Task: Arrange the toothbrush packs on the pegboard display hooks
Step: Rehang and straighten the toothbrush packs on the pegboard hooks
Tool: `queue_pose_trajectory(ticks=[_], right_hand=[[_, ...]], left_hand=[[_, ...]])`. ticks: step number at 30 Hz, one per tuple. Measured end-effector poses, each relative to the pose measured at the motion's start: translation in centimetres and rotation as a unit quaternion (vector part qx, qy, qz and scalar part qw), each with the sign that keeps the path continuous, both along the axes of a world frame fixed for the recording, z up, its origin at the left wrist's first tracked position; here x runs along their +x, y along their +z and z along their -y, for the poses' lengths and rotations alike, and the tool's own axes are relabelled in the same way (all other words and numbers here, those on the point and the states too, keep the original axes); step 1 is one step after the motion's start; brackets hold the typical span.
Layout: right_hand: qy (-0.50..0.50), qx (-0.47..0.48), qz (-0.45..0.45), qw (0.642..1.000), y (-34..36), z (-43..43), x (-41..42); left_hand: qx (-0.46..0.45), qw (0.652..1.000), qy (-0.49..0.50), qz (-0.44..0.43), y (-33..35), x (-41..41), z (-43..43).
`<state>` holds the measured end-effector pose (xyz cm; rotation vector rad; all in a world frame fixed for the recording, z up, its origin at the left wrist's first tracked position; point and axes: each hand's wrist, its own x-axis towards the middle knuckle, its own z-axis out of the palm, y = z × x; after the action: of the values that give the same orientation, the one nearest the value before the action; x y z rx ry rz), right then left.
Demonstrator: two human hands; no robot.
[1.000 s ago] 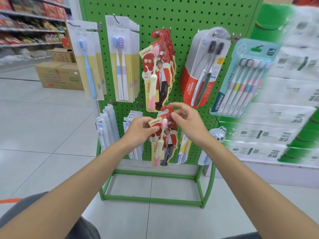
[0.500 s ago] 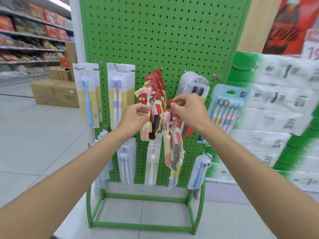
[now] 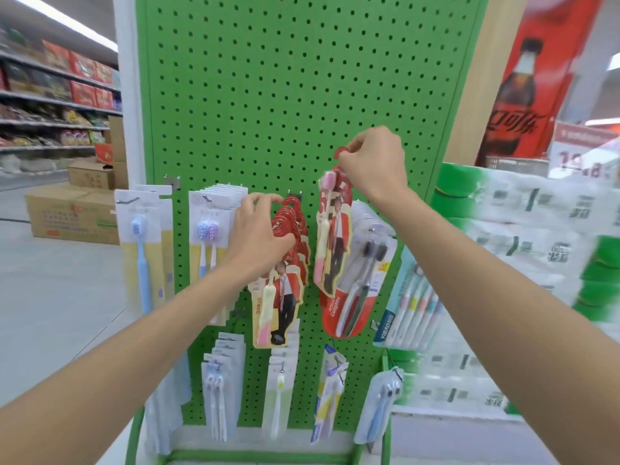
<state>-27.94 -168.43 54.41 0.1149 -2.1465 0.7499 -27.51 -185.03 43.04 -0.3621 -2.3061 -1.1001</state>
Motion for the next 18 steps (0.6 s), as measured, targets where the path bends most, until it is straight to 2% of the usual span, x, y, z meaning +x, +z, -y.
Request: queue_pose_trajectory(ticks=[4, 8, 15, 18], right_hand=[[-0.003, 0.012, 0.007, 1.000, 1.0, 0.1, -2.6], [0.007, 0.043, 0.078, 0.996, -0.1, 0.3, -4.9], [0.047, 0.041, 0.187, 0.980, -1.8, 0.3, -7.6], [0.044, 0.059, 0.195, 0.978, -2.0, 0.1, -8.1]], left_hand=[[-0.011, 0.999, -0.020, 0.031, -0.1, -1.2, 0.5], [-0.017, 0.995, -0.066, 0.077, -0.4, -1.9, 0.8], [0.001, 0.992, -0.094, 0.086, -1.0, -2.6, 1.5], [0.007, 0.992, -0.102, 0.078, -1.1, -2.7, 1.5]])
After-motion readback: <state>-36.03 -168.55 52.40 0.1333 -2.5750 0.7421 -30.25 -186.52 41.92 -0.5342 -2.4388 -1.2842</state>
